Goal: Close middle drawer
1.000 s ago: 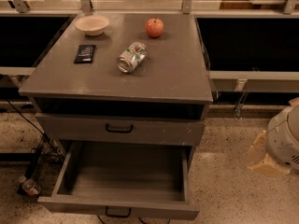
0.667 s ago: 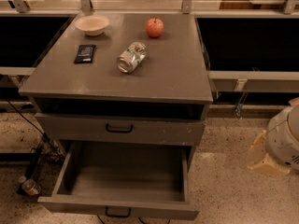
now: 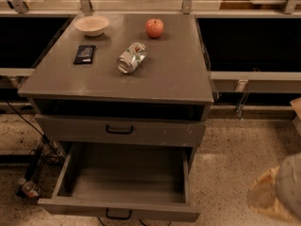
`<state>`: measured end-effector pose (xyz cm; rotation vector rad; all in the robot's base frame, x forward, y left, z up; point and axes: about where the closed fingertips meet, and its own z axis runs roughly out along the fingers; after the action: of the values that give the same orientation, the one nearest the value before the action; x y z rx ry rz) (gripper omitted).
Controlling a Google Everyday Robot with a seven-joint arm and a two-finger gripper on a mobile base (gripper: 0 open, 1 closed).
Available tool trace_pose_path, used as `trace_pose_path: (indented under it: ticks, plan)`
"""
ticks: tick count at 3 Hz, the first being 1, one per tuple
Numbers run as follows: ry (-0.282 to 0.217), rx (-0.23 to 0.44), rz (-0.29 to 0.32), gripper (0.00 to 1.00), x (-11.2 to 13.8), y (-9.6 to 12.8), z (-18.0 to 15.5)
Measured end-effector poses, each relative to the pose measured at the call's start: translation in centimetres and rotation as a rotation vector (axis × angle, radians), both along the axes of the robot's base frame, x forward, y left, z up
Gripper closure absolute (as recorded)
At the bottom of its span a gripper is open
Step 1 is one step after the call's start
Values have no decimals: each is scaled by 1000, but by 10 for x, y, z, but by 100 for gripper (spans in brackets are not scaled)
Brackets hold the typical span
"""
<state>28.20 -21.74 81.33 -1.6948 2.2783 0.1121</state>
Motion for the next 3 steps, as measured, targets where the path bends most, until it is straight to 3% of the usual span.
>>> trace_pose_path:
  ticks: [1, 2, 3]
  plan:
    - [31, -5, 70, 100, -36, 14, -21]
    - [45, -5, 83, 100, -43, 15, -28]
    - [56, 29, 60, 100, -42, 17, -49]
